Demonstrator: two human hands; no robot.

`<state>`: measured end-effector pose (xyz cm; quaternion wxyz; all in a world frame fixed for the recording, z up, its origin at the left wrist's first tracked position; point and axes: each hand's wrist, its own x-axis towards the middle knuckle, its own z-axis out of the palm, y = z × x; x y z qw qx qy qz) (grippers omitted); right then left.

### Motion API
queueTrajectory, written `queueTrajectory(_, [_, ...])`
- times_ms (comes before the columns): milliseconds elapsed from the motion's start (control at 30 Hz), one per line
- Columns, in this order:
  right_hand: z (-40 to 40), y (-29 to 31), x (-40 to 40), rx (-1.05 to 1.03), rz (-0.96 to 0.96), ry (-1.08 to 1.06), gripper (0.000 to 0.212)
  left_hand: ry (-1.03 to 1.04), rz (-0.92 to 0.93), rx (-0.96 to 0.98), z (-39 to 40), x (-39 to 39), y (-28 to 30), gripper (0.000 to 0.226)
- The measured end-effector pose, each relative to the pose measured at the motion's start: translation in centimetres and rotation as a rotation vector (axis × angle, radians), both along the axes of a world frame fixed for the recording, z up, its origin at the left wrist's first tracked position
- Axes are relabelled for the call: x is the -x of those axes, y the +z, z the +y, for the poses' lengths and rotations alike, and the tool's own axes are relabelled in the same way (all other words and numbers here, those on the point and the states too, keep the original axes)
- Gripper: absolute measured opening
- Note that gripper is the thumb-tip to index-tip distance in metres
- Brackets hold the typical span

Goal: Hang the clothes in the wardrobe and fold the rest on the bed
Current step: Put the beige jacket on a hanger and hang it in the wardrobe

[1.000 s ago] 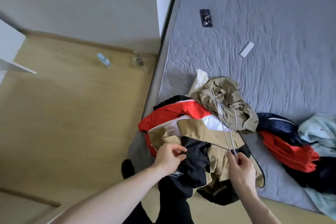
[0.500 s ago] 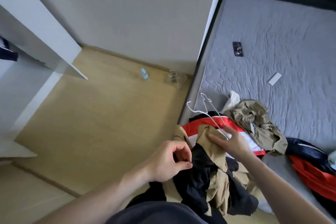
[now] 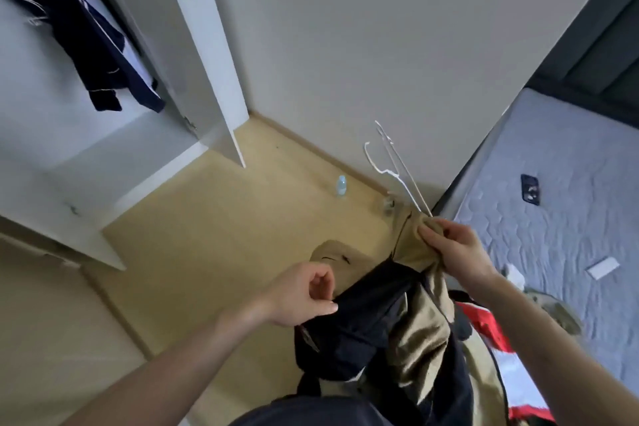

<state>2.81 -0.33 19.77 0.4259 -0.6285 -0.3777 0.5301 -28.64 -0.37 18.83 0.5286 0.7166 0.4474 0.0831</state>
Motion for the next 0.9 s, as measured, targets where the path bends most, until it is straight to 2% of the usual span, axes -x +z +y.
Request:
queueTrajectory(100, [1.5, 4.4, 2.8, -0.122, -0.019, 0.148, 0.028, -0.072, 0.101, 0.026, 2.2, 0.8, 2.1, 0.013])
queueTrajectory(200, [2.3, 8.6, 4.6, -0.258, -0.037, 0.236, 0.044, 0.070, 0.117, -0.072, 4.9, 0.7, 4.4, 0.009])
queueTrajectory(233, [2.5, 10.0, 4.9, -0.304, -0.037, 0.259, 0.042, 0.138, 0.111, -0.123, 5.8, 0.5, 5.1, 0.014])
queueTrajectory(267, [2.6, 11.4, 5.3, -0.344, -0.031, 0.284, 0.036, 0.186, 0.096, -0.155, 6.5, 0.3, 5.8, 0.022])
queueTrajectory(333, [2.9, 14.3, 5.7, -0.403, -0.022, 0.331, 0.026, 0.198, 0.048, -0.158, 8.0, -0.5, 7.0, 0.053])
queueTrajectory(400, [3.2, 17.0, 5.9, -0.444, -0.014, 0.367, 0.019, 0.160, -0.008, -0.081, 9.2, -1.4, 8.3, 0.088])
queueTrajectory(467, [3.4, 19.5, 5.9, -0.487, -0.012, 0.398, 0.016, 0.128, -0.102, 0.062, 10.2, -2.2, 9.6, 0.102])
queueTrajectory(533, [3.7, 21.6, 5.9, -0.527, 0.000, 0.399, 0.017, 0.073, -0.159, 0.172, 11.0, -2.7, 10.6, 0.095])
queueTrajectory(633, [3.7, 23.7, 5.7, -0.564, 0.035, 0.374, 0.015, -0.018, -0.157, 0.233, 11.6, -2.9, 11.8, 0.078])
queueTrajectory(700, [3.8, 24.3, 5.8, -0.567, 0.043, 0.373, 0.015, -0.019, -0.167, 0.243, 11.8, -3.2, 12.3, 0.076])
queueTrajectory(767, [3.9, 24.6, 6.4, -0.572, 0.030, 0.391, 0.015, -0.034, -0.253, 0.246, 11.9, -4.1, 13.2, 0.075])
queueTrajectory(833, [4.1, 24.8, 7.1, -0.584, -0.004, 0.416, 0.015, -0.071, -0.354, 0.258, 11.9, -4.8, 14.7, 0.065])
queueTrajectory(900, [4.2, 25.1, 7.5, -0.594, -0.023, 0.424, 0.017, -0.062, -0.337, 0.215, 12.0, -4.9, 16.1, 0.053])
